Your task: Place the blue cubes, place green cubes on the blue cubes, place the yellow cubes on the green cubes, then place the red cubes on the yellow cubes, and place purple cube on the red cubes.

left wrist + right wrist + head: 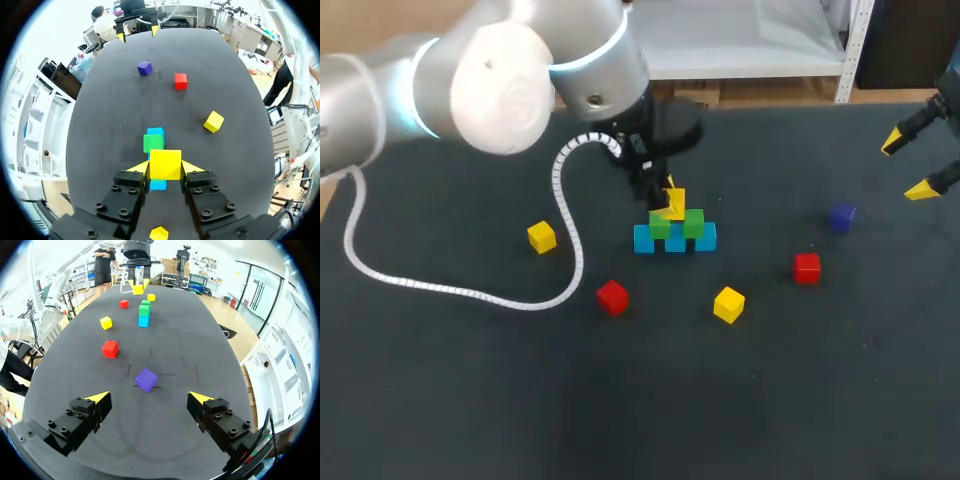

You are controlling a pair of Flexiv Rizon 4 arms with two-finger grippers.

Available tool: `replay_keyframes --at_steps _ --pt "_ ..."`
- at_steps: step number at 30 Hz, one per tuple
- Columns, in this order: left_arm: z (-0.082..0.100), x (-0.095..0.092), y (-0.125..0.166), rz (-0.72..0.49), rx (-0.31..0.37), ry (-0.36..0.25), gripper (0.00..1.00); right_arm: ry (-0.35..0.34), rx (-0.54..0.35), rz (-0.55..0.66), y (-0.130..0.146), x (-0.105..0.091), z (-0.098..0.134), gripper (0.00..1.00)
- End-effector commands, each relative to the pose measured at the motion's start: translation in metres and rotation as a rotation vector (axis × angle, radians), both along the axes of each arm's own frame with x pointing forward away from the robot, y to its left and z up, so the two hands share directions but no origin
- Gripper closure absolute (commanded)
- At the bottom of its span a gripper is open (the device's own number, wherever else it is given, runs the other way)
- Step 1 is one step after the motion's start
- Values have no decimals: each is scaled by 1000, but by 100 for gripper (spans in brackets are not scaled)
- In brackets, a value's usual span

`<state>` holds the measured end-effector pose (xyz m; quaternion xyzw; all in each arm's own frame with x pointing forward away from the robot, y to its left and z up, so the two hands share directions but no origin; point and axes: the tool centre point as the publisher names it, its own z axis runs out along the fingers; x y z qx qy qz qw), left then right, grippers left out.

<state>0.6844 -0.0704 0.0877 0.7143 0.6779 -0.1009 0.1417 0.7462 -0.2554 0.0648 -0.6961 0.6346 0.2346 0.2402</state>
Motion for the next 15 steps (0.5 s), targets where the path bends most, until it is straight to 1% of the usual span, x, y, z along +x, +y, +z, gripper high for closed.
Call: replay_keyframes --at_steps 1,6,9,13,15 --pt "-4 5 -6 -3 -1 22 100 -1 2 1 0 0 0 0" --pt "-8 5 -7 20 -21 32 100 -1 2 1 0 0 0 0" --pt "-10 6 -6 25 -17 33 100 -1 2 1 0 0 0 0" --pt "-12 7 -6 33 -4 27 100 -1 2 1 0 0 0 0" --pt "-13 8 -6 30 23 18 100 -1 2 1 0 0 0 0"
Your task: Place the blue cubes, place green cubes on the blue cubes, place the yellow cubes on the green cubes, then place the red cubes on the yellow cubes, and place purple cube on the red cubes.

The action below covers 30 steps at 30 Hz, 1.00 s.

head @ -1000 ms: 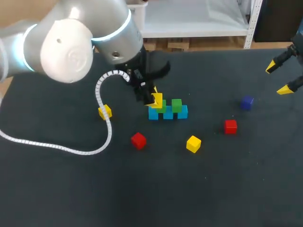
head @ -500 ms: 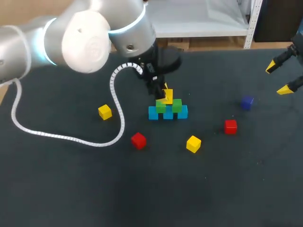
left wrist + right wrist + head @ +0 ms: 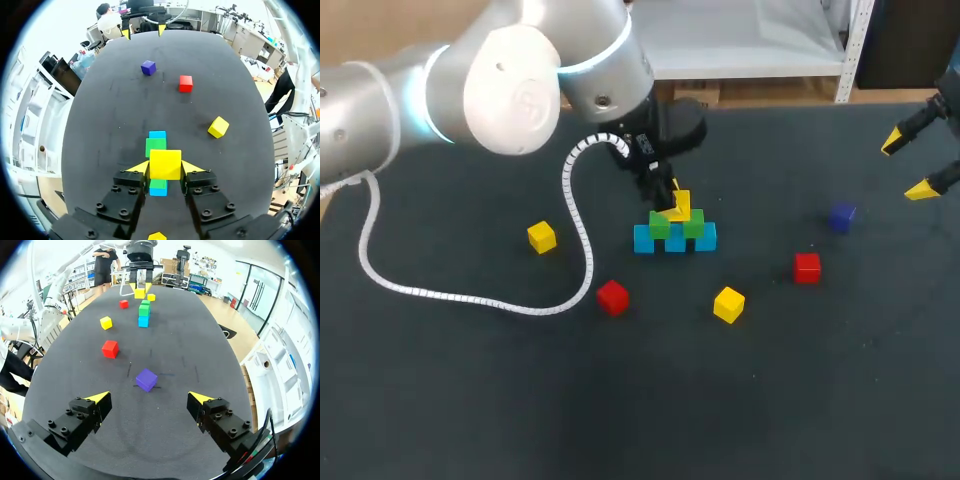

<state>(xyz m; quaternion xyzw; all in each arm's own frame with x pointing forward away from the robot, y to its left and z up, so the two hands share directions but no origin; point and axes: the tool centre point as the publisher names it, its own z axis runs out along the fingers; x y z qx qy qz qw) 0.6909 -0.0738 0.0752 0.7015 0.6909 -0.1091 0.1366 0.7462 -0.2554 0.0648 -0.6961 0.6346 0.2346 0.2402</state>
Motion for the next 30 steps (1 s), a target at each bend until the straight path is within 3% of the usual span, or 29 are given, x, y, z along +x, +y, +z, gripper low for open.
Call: replay_keyframes --at_steps 1,30 --pt "-1 2 -2 -2 25 -6 100 -1 2 1 0 0 0 0" --pt "-13 11 -3 21 40 16 100 -1 2 1 0 0 0 0"
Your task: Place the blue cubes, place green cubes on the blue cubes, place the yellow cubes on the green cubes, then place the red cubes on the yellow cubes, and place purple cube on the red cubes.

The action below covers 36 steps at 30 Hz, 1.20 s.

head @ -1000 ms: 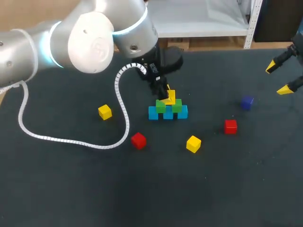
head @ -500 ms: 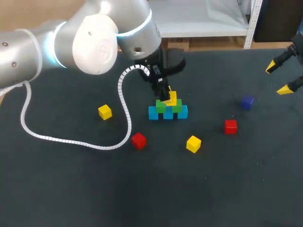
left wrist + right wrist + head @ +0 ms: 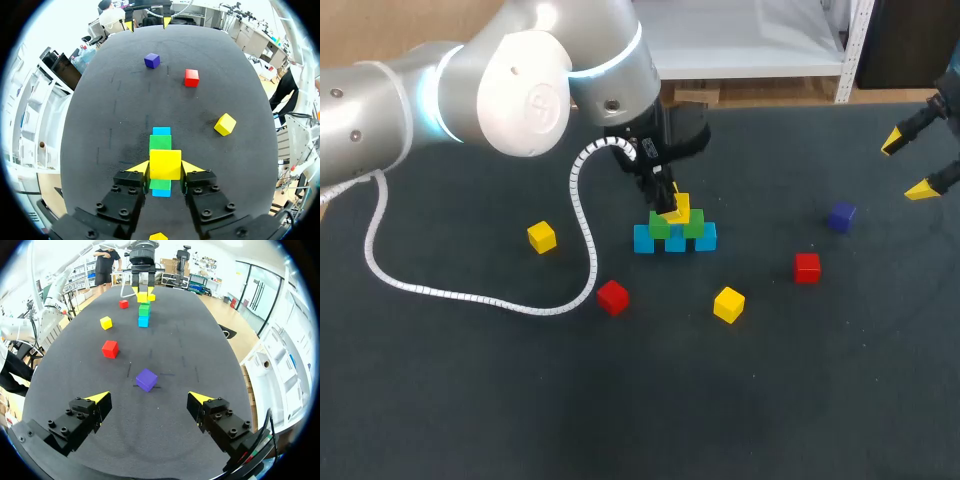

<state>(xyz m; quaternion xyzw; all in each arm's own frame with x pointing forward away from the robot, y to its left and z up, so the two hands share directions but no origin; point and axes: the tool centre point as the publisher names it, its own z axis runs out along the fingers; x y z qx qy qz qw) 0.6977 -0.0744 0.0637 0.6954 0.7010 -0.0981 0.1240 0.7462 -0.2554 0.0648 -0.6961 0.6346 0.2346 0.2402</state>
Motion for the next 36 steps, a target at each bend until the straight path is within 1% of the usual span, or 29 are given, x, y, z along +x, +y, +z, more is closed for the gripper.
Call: replay_keyframes --at_steps 1,29,36 --pt "-1 5 -3 -2 7 12 100 -1 2 1 0 0 0 0" --pt "-3 8 -1 0 17 18 100 -1 2 1 0 0 0 0" --pt "-4 8 -1 1 17 19 97 -1 2 1 0 0 0 0"
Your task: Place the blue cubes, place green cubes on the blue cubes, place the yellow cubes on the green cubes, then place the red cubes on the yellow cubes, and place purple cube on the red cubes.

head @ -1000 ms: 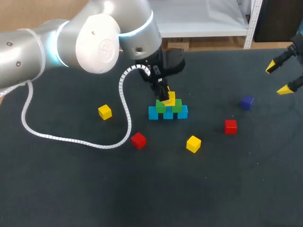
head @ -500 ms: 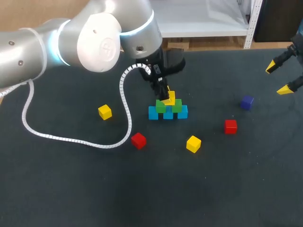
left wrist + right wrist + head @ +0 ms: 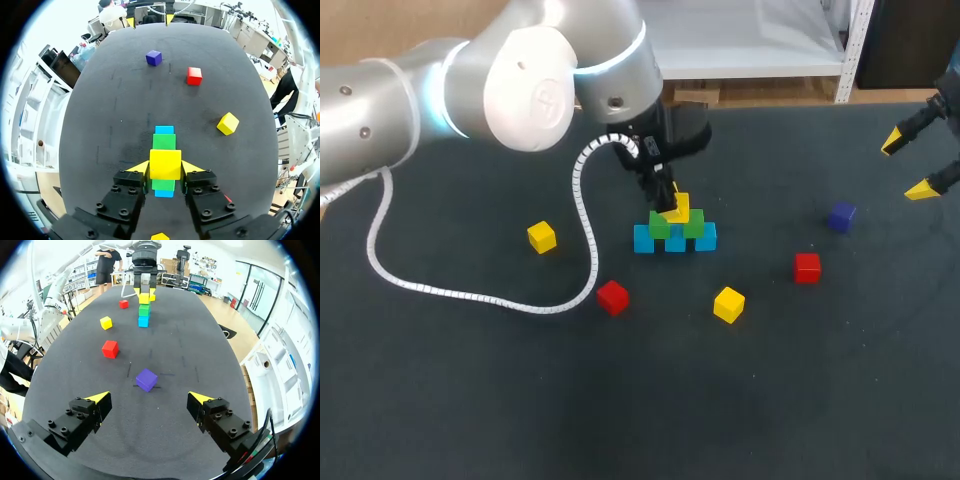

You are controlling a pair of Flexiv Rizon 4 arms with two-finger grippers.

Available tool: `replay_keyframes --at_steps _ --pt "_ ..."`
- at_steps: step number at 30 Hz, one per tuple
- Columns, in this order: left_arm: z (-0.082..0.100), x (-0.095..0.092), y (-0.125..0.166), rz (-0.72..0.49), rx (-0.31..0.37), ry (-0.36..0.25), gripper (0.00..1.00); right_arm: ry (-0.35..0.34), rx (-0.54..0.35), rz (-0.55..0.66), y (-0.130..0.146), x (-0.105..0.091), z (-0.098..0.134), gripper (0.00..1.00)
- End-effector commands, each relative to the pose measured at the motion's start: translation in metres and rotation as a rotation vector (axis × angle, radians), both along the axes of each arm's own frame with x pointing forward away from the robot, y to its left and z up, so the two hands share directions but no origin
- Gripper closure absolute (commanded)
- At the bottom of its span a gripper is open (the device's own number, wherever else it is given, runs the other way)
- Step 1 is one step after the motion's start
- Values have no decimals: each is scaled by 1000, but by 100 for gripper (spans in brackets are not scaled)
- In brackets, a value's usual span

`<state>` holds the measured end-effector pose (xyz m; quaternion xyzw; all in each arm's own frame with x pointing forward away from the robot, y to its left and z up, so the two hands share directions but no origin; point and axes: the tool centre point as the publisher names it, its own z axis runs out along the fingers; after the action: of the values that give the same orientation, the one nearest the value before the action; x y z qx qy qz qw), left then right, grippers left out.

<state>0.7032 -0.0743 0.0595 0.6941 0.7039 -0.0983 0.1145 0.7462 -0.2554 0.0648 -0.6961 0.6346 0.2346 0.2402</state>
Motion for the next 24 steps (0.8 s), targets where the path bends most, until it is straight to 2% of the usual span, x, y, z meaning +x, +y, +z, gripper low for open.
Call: replay_keyframes --at_steps 1,3,7,15,19,24 --pt "0 3 -1 -3 4 5 94 -1 2 1 0 0 0 0" --pt "0 3 -1 -4 4 3 83 -1 2 1 0 0 0 0" --pt "0 3 -1 -5 3 2 74 -1 2 1 0 0 0 0" --pt "-1 3 -1 -6 4 1 67 -1 2 1 0 0 0 0" --pt "-1 2 0 -5 3 2 58 -1 2 1 0 0 0 0" --pt "-1 2 1 -3 4 2 54 -1 2 1 0 0 0 0"
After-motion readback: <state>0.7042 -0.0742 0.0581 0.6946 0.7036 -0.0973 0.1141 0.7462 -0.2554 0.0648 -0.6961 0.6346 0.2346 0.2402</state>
